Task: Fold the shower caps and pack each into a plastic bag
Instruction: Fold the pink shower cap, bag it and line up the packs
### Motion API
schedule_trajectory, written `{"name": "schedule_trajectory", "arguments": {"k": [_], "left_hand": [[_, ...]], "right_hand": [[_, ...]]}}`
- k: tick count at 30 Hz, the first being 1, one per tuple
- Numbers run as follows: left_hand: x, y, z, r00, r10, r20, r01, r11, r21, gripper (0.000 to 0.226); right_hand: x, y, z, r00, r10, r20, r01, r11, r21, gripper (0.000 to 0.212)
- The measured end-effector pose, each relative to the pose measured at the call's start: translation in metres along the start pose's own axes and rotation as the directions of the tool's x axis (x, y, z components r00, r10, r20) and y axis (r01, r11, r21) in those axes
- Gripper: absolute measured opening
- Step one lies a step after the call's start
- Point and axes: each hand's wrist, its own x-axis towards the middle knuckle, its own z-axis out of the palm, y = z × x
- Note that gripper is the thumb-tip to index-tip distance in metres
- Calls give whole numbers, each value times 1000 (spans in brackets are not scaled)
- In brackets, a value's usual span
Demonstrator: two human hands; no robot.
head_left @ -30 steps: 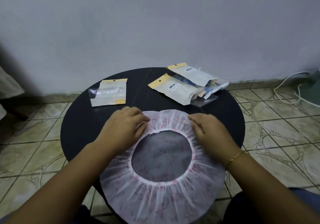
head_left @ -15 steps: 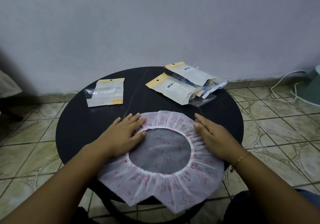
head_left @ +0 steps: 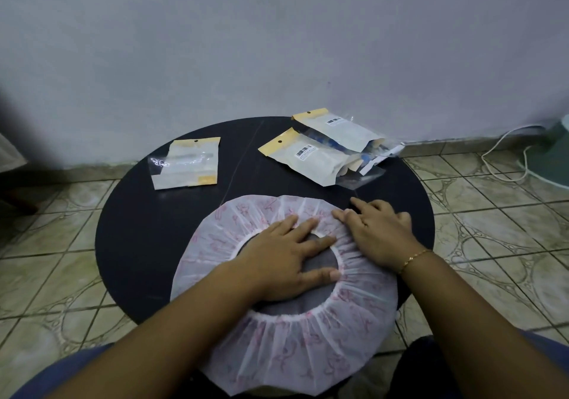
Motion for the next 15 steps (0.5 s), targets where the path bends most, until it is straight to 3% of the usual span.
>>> {"name": "schedule_trajectory", "arguments": {"k": [4, 8, 11, 15], "left_hand": [[-1, -5, 2, 999, 32, -15, -32, 999, 32, 76], [-2, -11, 10, 996, 63, -63, -62, 998, 14, 73], [-7, -14, 3, 983, 58, -175, -91, 978, -189, 67], [-26, -24, -25, 932, -45, -360, -109, 911, -397, 58]], "right_hand": [[5, 12, 2, 999, 49, 23, -46, 990, -132, 47], [7, 16, 4, 1000, 28, 13, -27, 995, -98, 47], [2, 11, -1, 994, -59, -93, 62, 998, 28, 43], [-15, 11, -15, 933, -220, -286, 285, 935, 211, 32]]}}
